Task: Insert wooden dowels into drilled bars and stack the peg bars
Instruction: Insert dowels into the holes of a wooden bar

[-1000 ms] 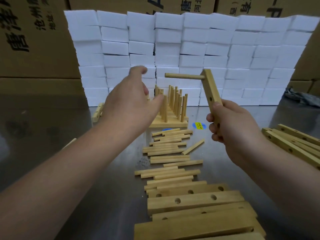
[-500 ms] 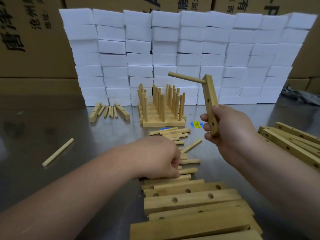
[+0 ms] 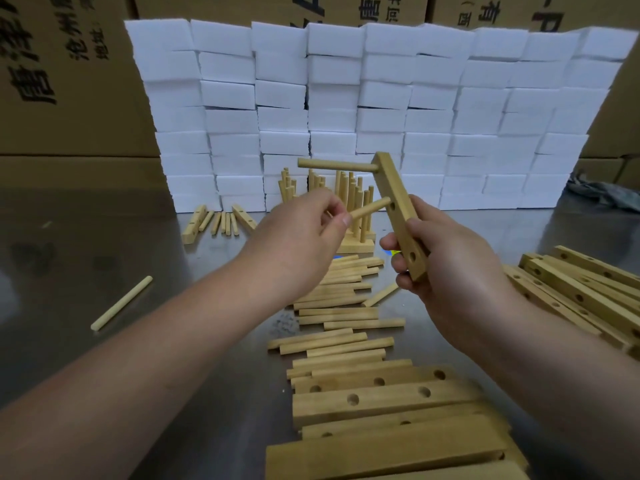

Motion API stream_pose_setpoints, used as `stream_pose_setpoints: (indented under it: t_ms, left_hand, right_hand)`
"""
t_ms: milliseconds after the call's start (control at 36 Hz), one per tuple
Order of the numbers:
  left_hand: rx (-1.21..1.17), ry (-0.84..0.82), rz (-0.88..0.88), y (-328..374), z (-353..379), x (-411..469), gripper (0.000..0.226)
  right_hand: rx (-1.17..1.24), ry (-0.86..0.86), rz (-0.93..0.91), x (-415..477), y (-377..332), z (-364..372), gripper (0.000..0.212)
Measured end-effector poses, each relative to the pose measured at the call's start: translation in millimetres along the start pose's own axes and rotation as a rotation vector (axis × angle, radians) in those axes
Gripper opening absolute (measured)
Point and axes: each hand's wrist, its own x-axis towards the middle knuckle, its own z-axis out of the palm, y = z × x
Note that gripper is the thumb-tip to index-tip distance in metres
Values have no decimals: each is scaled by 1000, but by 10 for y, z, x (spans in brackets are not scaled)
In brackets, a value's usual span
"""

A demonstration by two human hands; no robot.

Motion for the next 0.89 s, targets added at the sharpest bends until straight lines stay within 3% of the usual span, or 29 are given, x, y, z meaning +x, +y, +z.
stream_pose_setpoints:
  t_ms: [361, 583, 889]
  left_hand:
    - [15, 90, 105, -3, -9, -10, 9]
    - [129, 134, 220, -15, -31, -16, 16]
    - [229, 124, 348, 10, -118, -16, 31]
  right_hand:
    - [-5, -58, -40, -30, -45, -8, 39]
    - [-60, -40, -69, -59, -47, -21, 44]
    - [-131, -56, -165, -120, -41, -3, 34]
